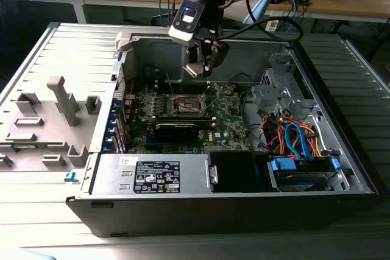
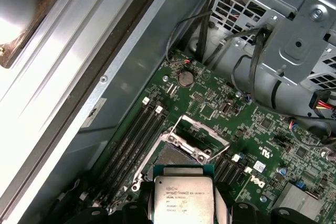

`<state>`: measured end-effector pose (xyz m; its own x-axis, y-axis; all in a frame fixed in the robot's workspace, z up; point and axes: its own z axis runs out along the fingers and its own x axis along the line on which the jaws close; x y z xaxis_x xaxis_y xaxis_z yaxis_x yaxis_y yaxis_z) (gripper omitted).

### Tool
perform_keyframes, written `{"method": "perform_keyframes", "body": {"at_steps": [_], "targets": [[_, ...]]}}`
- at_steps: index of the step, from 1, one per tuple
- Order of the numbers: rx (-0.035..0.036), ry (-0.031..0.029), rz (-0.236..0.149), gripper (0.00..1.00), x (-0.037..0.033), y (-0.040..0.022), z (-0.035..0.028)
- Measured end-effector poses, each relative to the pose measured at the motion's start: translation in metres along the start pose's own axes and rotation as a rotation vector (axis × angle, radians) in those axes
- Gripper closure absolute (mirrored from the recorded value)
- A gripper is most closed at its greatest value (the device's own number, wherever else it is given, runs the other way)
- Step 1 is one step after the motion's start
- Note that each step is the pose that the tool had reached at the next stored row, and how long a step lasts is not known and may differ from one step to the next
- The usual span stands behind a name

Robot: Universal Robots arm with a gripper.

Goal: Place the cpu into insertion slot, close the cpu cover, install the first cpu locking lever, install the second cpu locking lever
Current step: 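Place the cpu into insertion slot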

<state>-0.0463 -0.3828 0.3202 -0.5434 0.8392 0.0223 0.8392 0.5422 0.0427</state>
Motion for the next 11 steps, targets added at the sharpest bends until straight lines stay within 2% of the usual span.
{"method": "perform_keyframes", "body": {"at_steps": [5,8,11], "targets": [[-0.0002,-0.0004,0.010,0.45,0.0000,0.0000,0.0001],[-0.0006,-0.0012,0.028,0.45,0.0000,0.0000,0.0003],[-0.0016,-0.0032,0.075,0.45,0.0000,-0.0001,0.0012]]}}
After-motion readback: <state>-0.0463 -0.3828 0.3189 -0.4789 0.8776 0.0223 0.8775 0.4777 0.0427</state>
